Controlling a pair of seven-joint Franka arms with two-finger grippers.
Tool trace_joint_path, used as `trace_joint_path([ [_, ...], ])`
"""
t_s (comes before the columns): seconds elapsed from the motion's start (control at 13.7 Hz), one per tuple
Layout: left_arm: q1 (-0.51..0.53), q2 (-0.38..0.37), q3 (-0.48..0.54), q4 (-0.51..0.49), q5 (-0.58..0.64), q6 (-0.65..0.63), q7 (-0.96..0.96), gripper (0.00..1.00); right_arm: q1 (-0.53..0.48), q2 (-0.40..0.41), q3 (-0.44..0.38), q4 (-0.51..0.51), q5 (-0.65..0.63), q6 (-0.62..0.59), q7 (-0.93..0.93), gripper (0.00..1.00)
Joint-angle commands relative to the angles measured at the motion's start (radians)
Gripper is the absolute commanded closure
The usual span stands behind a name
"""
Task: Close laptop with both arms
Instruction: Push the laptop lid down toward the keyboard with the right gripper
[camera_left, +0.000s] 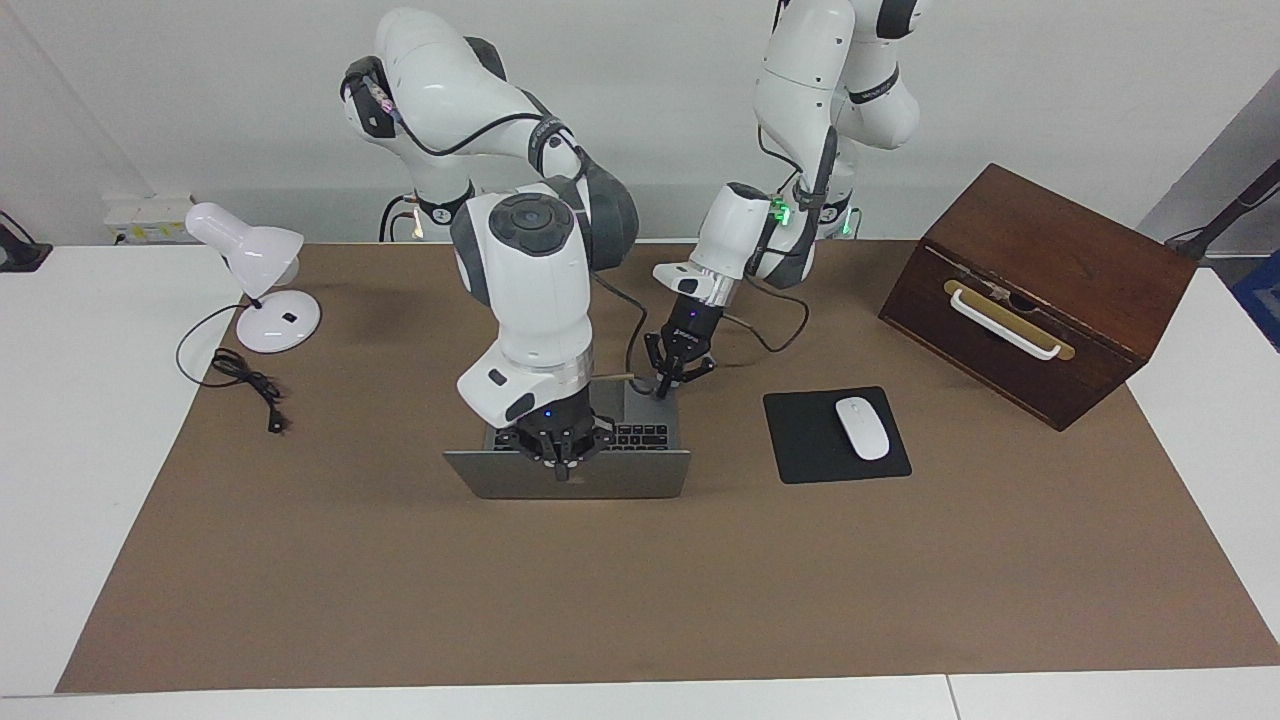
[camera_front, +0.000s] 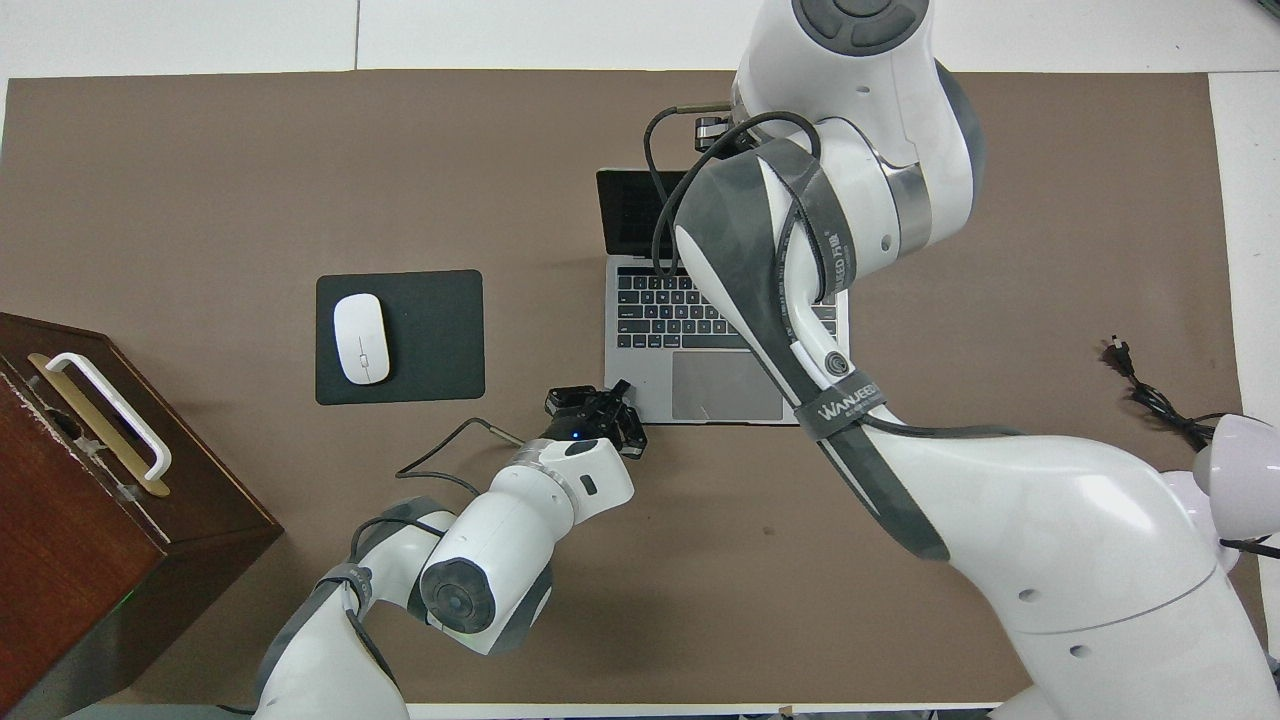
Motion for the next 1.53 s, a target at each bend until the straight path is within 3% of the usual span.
trace_joint_path([
  [0.0, -0.024, 0.016, 0.018, -0.002, -0.004, 0.022, 0.029, 1.00, -0.011, -0.008, 0.012, -0.009, 0.044, -0.045, -0.023, 1.00],
  [0.58, -0.027, 0.007, 0.019, -0.059, -0.004, 0.022, 0.060, 1.00, -0.018, -0.021, 0.010, -0.024, 0.221, -0.179, -0.013, 1.00],
  [1.09, -0.024, 0.002, 0.021, -0.084, -0.004, 0.022, 0.069, 1.00, -0.021, -0.106, 0.010, -0.217, 0.239, -0.157, -0.013, 1.00],
  [1.46, -0.016, -0.001, 0.019, -0.096, -0.004, 0.022, 0.091, 1.00, -0.036, -0.146, 0.010, -0.368, 0.269, -0.039, -0.024, 1.00],
])
